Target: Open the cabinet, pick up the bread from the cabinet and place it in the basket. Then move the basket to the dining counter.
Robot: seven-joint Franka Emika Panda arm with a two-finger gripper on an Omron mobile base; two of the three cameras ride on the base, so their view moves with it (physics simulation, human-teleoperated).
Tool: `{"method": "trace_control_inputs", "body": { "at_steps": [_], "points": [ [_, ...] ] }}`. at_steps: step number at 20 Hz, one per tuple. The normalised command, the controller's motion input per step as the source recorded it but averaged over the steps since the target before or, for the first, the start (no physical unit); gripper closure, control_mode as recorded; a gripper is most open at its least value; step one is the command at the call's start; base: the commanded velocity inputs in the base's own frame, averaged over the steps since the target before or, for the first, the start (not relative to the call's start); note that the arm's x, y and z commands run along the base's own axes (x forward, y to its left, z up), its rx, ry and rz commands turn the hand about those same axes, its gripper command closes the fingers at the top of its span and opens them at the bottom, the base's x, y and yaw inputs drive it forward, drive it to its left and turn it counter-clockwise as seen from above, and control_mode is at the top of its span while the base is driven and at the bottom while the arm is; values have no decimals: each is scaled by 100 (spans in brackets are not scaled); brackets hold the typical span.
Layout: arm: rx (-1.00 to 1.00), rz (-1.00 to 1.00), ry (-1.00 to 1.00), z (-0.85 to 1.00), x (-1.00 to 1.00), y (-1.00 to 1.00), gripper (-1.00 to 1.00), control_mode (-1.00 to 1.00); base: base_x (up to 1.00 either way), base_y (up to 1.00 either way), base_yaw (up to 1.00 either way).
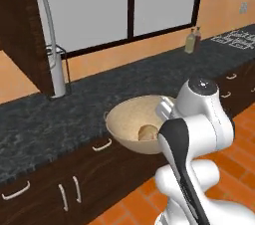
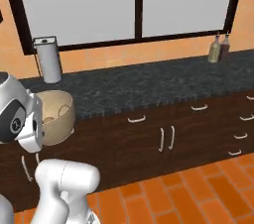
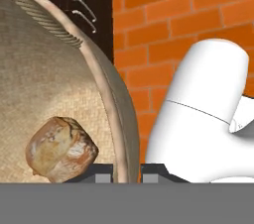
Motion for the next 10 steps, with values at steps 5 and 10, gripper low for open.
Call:
{"method": "trace_control_inputs", "body": {
  "at_steps": [5,10],
  "points": [
    [0,0,0,0,0,0,100,100,0,0,-100],
    [0,0,0,0,0,0,100,100,0,0,-100]
  ]
}}
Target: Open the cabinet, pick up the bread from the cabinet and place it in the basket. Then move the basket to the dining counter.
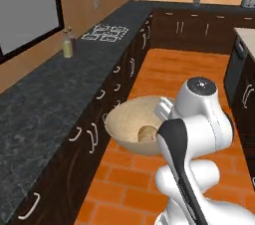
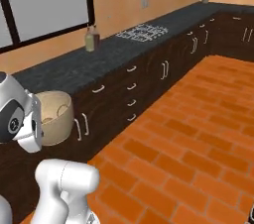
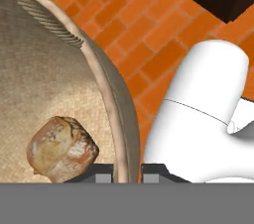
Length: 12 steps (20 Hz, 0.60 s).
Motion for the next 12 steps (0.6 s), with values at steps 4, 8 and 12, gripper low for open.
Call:
{"method": "trace_control_inputs", "body": {
  "at_steps": [4,8,12],
  "points": [
    [0,0,0,0,0,0,100,100,0,1,-100],
    [0,0,0,0,0,0,100,100,2,-7,-93],
    [0,0,0,0,0,0,100,100,40,-83,-56]
  ]
}}
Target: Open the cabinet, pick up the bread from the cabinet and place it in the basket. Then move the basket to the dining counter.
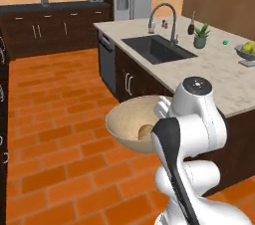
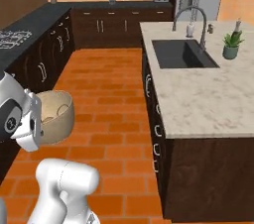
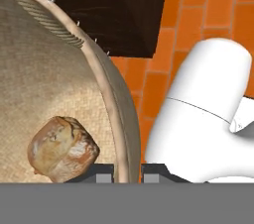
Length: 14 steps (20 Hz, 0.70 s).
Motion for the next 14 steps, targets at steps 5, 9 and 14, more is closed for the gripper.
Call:
{"method": "trace_control_inputs", "body": {
  "at_steps": [5,9,14],
  "points": [
    [0,0,0,0,0,0,100,100,20,-100,-6],
    [0,0,0,0,0,0,100,100,35,-100,0],
    [0,0,0,0,0,0,100,100,33,-100,6]
  ]
}}
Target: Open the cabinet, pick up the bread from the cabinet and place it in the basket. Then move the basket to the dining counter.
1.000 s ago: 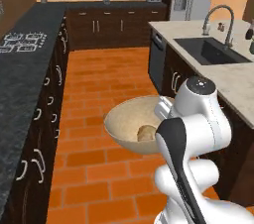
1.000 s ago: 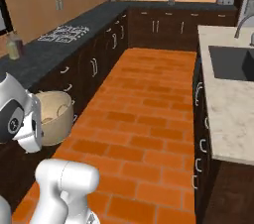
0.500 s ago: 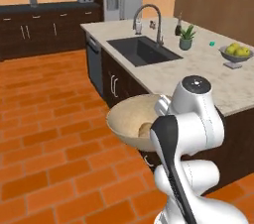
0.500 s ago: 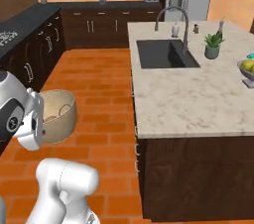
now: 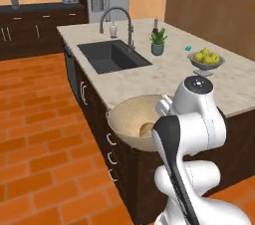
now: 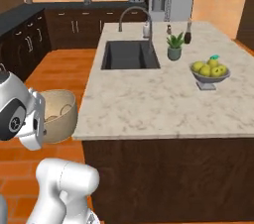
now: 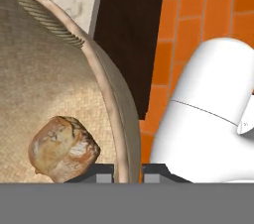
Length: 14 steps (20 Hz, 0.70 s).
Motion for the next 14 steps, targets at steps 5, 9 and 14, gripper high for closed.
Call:
{"method": "trace_control_inputs", "body": {
  "at_steps": [5,9,14],
  "points": [
    [0,0,0,0,0,0,100,100,54,-99,18],
    [0,0,0,0,0,0,100,100,64,-82,29],
    [0,0,0,0,0,0,100,100,81,-35,18]
  ]
}}
